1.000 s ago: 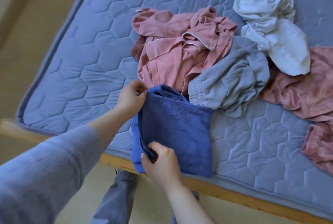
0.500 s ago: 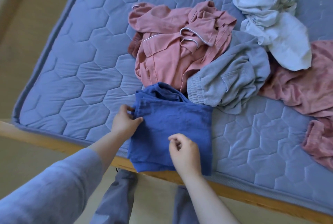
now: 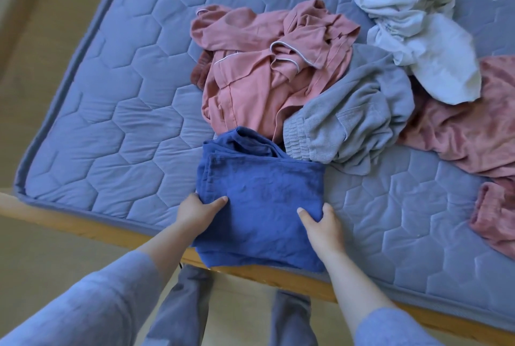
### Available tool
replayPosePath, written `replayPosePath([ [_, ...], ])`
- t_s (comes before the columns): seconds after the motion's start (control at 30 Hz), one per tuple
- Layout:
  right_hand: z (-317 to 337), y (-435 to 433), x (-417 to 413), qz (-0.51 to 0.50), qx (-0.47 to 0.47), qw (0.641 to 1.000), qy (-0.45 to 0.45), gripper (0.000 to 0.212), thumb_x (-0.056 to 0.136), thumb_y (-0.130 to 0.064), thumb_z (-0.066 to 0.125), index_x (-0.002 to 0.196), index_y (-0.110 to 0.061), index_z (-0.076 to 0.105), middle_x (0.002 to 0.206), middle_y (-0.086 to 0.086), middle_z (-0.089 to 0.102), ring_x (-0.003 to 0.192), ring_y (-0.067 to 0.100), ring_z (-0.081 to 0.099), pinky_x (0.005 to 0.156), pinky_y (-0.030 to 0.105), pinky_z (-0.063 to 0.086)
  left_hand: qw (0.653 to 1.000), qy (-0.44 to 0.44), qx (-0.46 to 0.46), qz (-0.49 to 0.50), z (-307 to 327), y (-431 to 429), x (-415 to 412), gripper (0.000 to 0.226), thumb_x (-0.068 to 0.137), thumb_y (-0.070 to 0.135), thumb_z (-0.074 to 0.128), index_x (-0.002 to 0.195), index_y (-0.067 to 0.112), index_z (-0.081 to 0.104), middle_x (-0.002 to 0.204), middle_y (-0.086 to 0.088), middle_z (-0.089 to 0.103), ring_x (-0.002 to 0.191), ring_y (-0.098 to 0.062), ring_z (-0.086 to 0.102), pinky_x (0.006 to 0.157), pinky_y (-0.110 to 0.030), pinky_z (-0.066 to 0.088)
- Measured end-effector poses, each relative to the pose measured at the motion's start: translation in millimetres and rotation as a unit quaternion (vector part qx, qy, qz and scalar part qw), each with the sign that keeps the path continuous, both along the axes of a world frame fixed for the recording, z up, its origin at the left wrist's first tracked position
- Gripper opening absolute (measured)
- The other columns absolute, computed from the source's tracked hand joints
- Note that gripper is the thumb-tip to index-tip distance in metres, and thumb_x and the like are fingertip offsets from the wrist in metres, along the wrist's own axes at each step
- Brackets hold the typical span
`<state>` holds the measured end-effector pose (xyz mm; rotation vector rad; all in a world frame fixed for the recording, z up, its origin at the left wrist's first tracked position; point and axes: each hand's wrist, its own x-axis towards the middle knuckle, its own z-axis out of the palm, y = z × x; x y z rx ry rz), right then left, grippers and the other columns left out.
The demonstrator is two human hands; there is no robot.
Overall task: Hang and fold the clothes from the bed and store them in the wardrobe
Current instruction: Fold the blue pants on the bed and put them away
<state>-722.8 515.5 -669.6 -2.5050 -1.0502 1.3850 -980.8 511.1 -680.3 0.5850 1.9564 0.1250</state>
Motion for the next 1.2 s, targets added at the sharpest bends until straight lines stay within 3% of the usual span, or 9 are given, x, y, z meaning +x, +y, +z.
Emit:
replayPosePath([
  [0.1,4,0,-4,0.022,0.018,1.0,0.011,0.034,0.088,-0.037,0.067,0.095,-0.009,0.05,0.092,0.002,0.059,0.079,0.021,0.057,0.064,0.03,0.044,0.998,0.025,0.053,-0.039,5,-7,6,0.033,0.084,0.043,0.069,0.092,0.016,0.053,0.083,0.005,0.058,0.078,-0.02,0.054,0.065,-0.032,0.038],
  [0.23,18,0,-10,0.053,0.071,0.996,-0.004,0.027,0.087,-0.03,0.066,0.08,-0.011,0.049,0.079,0.001,0.06,0.072,0.022,0.057,0.059,0.033,0.043,0.994,0.026,0.108,-0.02,21,-8,11,0.018,0.089,0.035,0.063,0.093,0.021,0.052,0.082,0.013,0.056,0.078,-0.014,0.052,0.063,-0.027,0.037],
  [0.37,43,3,-12,0.033,0.094,0.995,0.009,0.018,0.085,-0.024,0.066,0.087,-0.01,0.055,0.083,0.001,0.064,0.079,0.027,0.06,0.066,0.032,0.046,0.988,0.015,0.154,-0.017,52,-1,14,0.011,0.093,0.028,0.056,0.092,0.018,0.053,0.086,0.008,0.062,0.08,-0.008,0.055,0.062,-0.019,0.037],
  [0.57,105,14,-3,-0.02,0.115,0.992,0.038,0.016,0.086,-0.027,0.062,0.095,-0.016,0.055,0.094,0.002,0.065,0.089,0.03,0.061,0.079,0.039,0.051,0.975,0.013,0.218,-0.037,124,17,28,0.019,0.096,0.027,0.051,0.099,0.009,0.053,0.088,-0.001,0.065,0.079,-0.016,0.055,0.067,-0.027,0.04],
  [0.73,168,21,15,0.015,0.173,0.984,0.031,0.019,0.09,-0.027,0.061,0.101,-0.013,0.052,0.096,0.005,0.063,0.096,0.033,0.061,0.077,0.036,0.048,0.964,0.0,0.261,-0.041,187,30,40,0.007,0.096,0.026,0.05,0.094,0.023,0.056,0.084,0.013,0.063,0.079,-0.002,0.055,0.066,-0.017,0.039],
  [0.9,243,30,55,0.013,0.251,0.968,0.024,0.035,0.09,-0.025,0.062,0.119,-0.008,0.051,0.112,0.012,0.066,0.104,0.033,0.061,0.081,0.035,0.048,0.946,-0.014,0.321,-0.049,265,43,77,0.01,0.096,0.023,0.051,0.093,0.033,0.053,0.085,0.019,0.059,0.077,0.003,0.052,0.065,-0.019,0.038],
  [1.07,318,32,111,-0.008,0.329,0.943,0.058,0.03,0.089,-0.021,0.064,0.117,-0.014,0.056,0.107,-0.001,0.065,0.102,0.021,0.061,0.078,0.026,0.041,0.927,-0.028,0.37,-0.057,344,51,126,0.018,0.096,0.021,0.053,0.109,0.034,0.054,0.1,0.014,0.061,0.094,-0.011,0.054,0.08,-0.026,0.035],
  [1.2,383,34,165,-0.005,0.397,0.915,0.069,0.023,0.087,-0.019,0.066,0.108,-0.019,0.058,0.097,-0.012,0.065,0.095,0.014,0.062,0.072,0.017,0.043,0.926,-0.031,0.372,-0.052,402,56,167,0.017,0.094,0.027,0.054,0.108,0.036,0.056,0.094,0.016,0.062,0.098,-0.016,0.056,0.082,-0.029,0.036],
])
